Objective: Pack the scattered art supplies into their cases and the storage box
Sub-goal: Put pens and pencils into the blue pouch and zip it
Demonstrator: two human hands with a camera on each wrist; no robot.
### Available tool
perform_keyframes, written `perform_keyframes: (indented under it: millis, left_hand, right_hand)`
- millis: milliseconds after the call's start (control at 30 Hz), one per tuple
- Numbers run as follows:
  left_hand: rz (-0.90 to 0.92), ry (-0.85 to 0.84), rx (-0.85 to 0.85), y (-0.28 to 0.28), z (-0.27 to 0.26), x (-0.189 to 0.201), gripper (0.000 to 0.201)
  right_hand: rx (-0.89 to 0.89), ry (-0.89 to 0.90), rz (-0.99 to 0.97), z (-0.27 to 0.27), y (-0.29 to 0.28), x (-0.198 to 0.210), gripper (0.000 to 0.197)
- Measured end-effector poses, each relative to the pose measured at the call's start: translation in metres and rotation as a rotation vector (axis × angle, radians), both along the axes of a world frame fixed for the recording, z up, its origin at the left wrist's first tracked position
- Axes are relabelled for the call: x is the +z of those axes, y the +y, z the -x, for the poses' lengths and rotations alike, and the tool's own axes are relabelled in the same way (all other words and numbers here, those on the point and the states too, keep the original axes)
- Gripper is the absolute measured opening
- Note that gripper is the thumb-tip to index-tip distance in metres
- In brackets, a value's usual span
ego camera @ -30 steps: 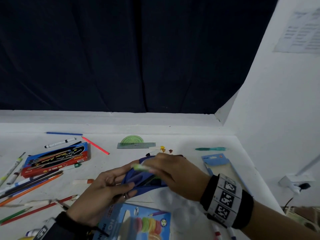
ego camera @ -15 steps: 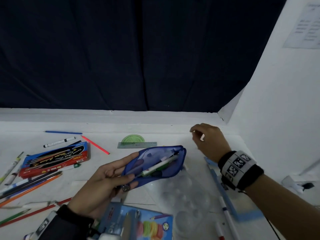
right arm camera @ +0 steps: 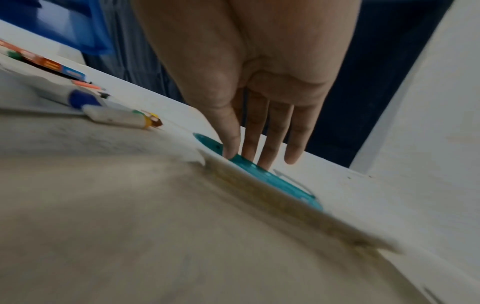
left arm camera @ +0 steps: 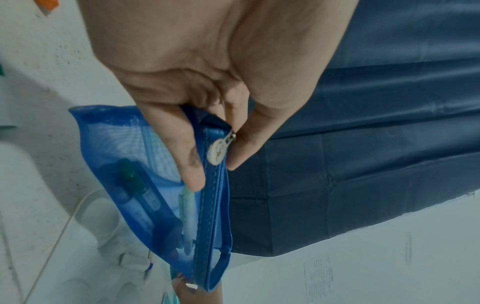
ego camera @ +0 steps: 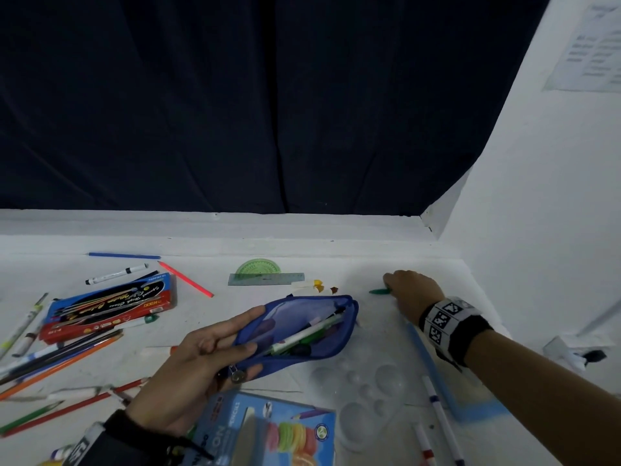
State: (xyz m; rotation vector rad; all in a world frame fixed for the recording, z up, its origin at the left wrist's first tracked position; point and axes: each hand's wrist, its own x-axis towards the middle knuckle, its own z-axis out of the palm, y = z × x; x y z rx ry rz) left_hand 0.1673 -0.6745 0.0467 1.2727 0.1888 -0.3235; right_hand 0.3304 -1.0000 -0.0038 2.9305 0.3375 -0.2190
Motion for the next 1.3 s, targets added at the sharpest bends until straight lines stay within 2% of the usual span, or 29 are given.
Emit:
perform_keyframes:
  millis: [100,267,400,500,600,700,767,833,933,1000,1067,1133,1167,1233,1300]
  left_hand:
    - [-0.002,0.022,0.015,0.006,0.009,0.001,0.048]
    - [-0.036,0.028,0.056,0.021,0.026,0.003,0.051]
    - [-0.062,0.044,0.082,0.032,0.04,0.006,0.05]
    - [-0.05,0.084,0.094,0.041,0.05,0.01,0.049]
    - [-0.006,0.11,0.109,0.049,0.058,0.015,0.048]
    - [0.053,0.113,0.118,0.055,0.063,0.022,0.049]
    - [0.071,0.116,0.109,0.059,0.064,0.024,0.05]
    - [0.051,0.114,0.106,0.064,0.063,0.023,0.05]
    - [0.039,0.123,0.136,0.076,0.061,0.021,0.05]
    - [0.042,0.134,0.165,0.086,0.061,0.021,0.05]
    - [0.044,0.14,0.195,0.097,0.064,0.02,0.051]
    - [0.028,0.139,0.225,0.106,0.068,0.018,0.05]
    - [0.016,0.131,0.24,0.111,0.07,0.017,0.05]
    - [-0.001,0.115,0.266,0.118,0.074,0.017,0.05]
    - [-0.01,0.113,0.295,0.124,0.076,0.017,0.05]
  right_hand:
    - [0.098,-0.086,-0.162,0.017,0.021,0.007,0.019]
    - [0.262,-0.185,-0.731,0.062,0.075,0.047,0.004]
    - [0.429,-0.068,-1.142,0.111,0.119,0.087,0.011]
    - [0.553,0.085,-1.279,0.138,0.142,0.096,0.016]
    - [0.636,0.153,-1.164,0.143,0.157,0.08,0.016]
    - [0.806,-0.026,-0.878,0.133,0.167,0.054,0.022]
    - [0.891,-0.114,-0.764,0.123,0.174,0.041,0.023]
    - [0.906,-0.15,-0.796,0.114,0.184,0.041,0.019]
    - [0.861,-0.236,-1.011,0.097,0.2,0.056,0.015]
    - [0.779,-0.31,-1.132,0.074,0.207,0.063,0.01]
    - [0.642,-0.346,-1.129,0.043,0.213,0.057,0.009]
    - [0.467,-0.258,-0.936,0.01,0.215,0.04,0.01]
    - [0.398,-0.169,-0.779,-0.003,0.217,0.029,0.018]
    - [0.32,0.0,-0.459,-0.021,0.22,0.008,0.033]
    - [0.285,0.064,-0.256,-0.027,0.225,-0.005,0.034]
